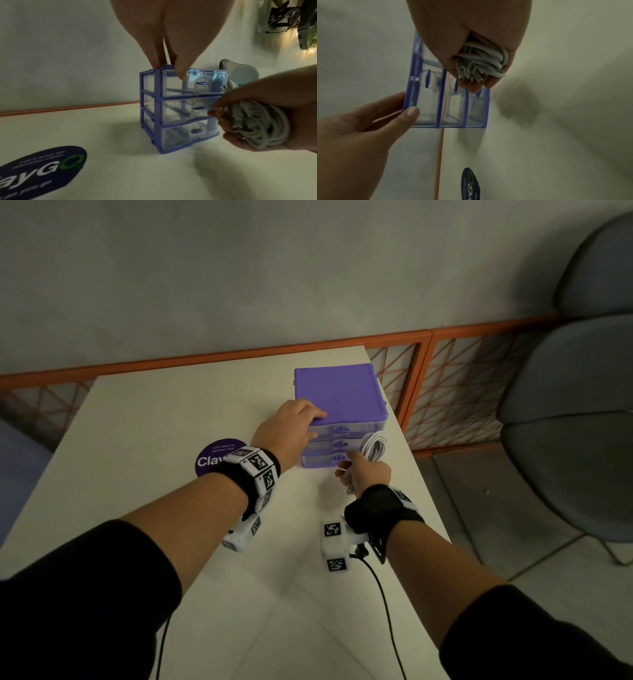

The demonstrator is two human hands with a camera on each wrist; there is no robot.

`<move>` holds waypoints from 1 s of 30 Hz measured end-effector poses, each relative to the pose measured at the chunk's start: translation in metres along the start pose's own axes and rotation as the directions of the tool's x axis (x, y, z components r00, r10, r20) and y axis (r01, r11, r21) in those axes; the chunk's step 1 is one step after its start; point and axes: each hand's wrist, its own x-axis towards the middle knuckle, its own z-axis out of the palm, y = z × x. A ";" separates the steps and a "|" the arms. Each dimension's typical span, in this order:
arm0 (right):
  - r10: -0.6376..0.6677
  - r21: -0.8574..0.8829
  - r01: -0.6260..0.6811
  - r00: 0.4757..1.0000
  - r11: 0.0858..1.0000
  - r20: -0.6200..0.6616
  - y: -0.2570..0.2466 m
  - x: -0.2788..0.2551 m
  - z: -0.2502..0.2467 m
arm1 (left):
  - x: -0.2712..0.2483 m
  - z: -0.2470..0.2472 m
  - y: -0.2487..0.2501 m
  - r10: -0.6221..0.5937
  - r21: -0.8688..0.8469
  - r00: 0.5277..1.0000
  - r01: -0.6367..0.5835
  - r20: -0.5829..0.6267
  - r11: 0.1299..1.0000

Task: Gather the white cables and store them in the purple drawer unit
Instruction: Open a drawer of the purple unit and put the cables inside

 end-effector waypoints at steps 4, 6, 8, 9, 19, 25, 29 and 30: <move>0.020 0.133 -0.013 0.999 0.991 -0.050 0.004 0.003 0.011 | -0.003 0.004 0.000 0.036 0.016 0.995 -0.035 -0.093 0.999; 0.042 0.139 -0.031 0.996 0.990 -0.080 0.005 0.002 0.013 | -0.004 0.004 -0.001 0.046 -0.001 0.993 -0.047 -0.111 0.999; 0.066 0.141 -0.053 0.994 0.989 -0.084 0.005 0.002 0.014 | -0.005 0.004 -0.002 0.039 -0.016 0.992 -0.042 -0.120 0.999; 0.072 0.151 -0.060 0.994 0.987 -0.077 0.004 0.002 0.014 | -0.005 0.004 -0.002 0.034 -0.019 0.992 -0.037 -0.121 0.999; 0.128 0.236 -0.108 0.989 0.966 -0.071 0.045 -0.042 -0.018 | -0.004 -0.004 0.007 -0.030 0.001 0.998 0.030 -0.057 1.000; 0.063 0.204 -0.065 0.998 0.977 0.019 0.062 -0.076 -0.048 | -0.002 -0.009 0.012 -0.069 -0.004 0.998 0.069 0.005 0.998; -0.145 -0.014 0.146 0.989 0.989 0.035 0.038 -0.091 -0.061 | -0.001 -0.010 0.013 -0.072 -0.001 0.997 0.072 0.006 0.997; -0.218 -0.124 0.223 0.975 0.967 0.052 0.027 -0.089 -0.060 | -0.001 -0.010 0.013 -0.071 -0.003 0.997 0.071 0.005 0.997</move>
